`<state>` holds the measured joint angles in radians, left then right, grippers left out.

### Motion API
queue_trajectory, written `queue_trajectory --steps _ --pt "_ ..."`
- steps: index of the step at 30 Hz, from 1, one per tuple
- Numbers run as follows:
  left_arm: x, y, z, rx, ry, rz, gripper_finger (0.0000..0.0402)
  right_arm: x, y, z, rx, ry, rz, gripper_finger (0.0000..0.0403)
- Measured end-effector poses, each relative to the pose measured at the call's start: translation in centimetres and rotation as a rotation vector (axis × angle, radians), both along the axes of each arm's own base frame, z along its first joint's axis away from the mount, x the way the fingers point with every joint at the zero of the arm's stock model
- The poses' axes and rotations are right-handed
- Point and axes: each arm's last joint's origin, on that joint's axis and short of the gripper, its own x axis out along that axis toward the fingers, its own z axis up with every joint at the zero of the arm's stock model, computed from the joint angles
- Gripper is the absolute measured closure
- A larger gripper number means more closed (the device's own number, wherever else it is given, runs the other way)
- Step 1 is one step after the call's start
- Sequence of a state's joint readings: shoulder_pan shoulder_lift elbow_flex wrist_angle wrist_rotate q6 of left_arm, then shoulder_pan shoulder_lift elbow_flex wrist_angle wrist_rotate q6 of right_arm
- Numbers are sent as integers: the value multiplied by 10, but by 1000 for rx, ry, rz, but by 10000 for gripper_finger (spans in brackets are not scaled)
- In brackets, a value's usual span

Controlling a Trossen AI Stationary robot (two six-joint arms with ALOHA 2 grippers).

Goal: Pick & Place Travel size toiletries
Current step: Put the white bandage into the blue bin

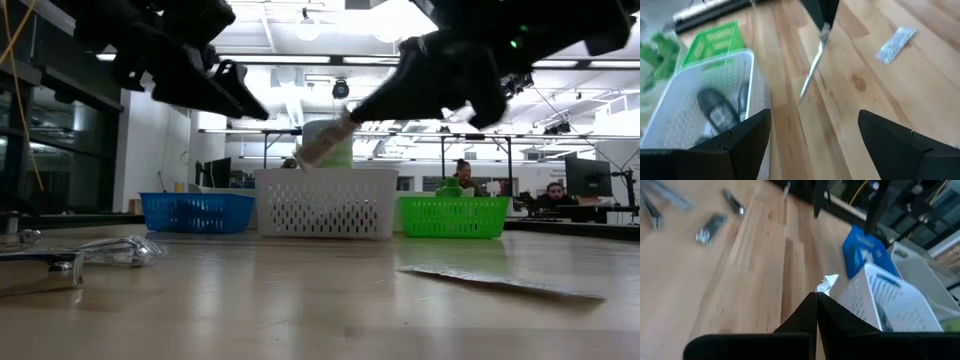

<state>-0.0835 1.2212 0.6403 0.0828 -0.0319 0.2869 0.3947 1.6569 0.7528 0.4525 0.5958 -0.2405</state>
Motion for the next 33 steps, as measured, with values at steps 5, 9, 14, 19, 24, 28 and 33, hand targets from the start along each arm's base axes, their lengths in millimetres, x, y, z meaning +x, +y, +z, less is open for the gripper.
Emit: queue_trajectory --steps 5,9,14,19,24,28,33 --pt "9 -2 -3 17 -44 -15 103 9 -10 8 29 -76 56 401" --pt "13 -2 -2 14 -81 -14 103 13 -20 11 53 -101 70 401" --pt "15 -3 -3 7 -94 -37 103 19 -31 16 88 -150 101 401" --pt "16 -3 -4 13 -89 -39 103 22 -38 21 105 -200 142 401" --pt "16 -3 -4 14 -89 -34 121 23 -41 22 98 -202 136 401" --pt "16 -2 -4 10 -88 -29 173 23 -41 21 98 -197 136 401" --pt "16 -2 -4 -18 -86 -13 263 23 -41 21 97 -194 137 401"
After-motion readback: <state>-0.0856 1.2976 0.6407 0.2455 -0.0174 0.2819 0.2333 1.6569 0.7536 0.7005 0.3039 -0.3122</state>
